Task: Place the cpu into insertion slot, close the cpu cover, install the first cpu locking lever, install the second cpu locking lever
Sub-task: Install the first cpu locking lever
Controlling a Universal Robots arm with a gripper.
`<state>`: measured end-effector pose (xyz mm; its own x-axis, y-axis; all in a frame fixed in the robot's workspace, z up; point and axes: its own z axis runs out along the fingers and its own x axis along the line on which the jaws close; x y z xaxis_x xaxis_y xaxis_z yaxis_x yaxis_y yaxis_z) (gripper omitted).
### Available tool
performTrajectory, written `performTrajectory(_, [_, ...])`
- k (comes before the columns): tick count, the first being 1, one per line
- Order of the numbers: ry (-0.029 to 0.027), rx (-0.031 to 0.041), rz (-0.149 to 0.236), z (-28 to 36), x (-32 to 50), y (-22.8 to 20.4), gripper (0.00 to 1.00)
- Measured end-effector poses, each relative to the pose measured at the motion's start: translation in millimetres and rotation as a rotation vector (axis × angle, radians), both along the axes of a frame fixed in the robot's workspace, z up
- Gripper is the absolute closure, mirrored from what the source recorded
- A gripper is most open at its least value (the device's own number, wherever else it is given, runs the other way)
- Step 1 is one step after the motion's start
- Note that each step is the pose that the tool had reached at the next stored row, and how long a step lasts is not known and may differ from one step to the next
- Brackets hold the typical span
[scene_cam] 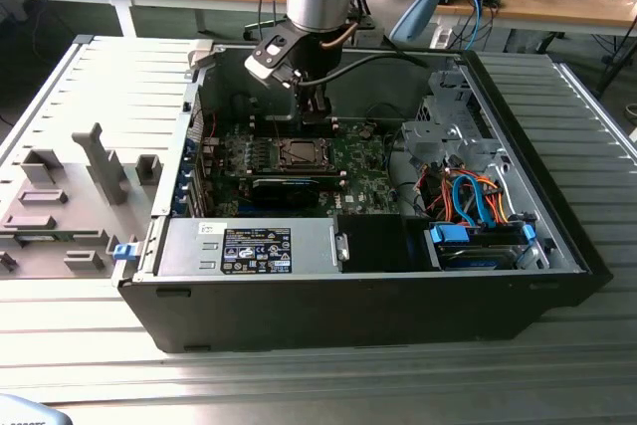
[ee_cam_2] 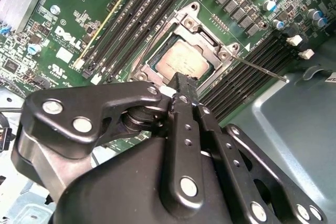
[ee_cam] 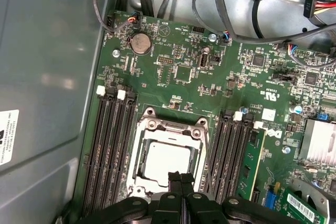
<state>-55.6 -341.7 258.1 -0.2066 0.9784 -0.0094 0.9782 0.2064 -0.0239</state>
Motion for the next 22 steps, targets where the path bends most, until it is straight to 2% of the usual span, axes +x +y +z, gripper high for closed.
performTrajectory(22, [0.0000, 0.0000, 0.065, 0.0, 0.0, 0.0, 0.89])
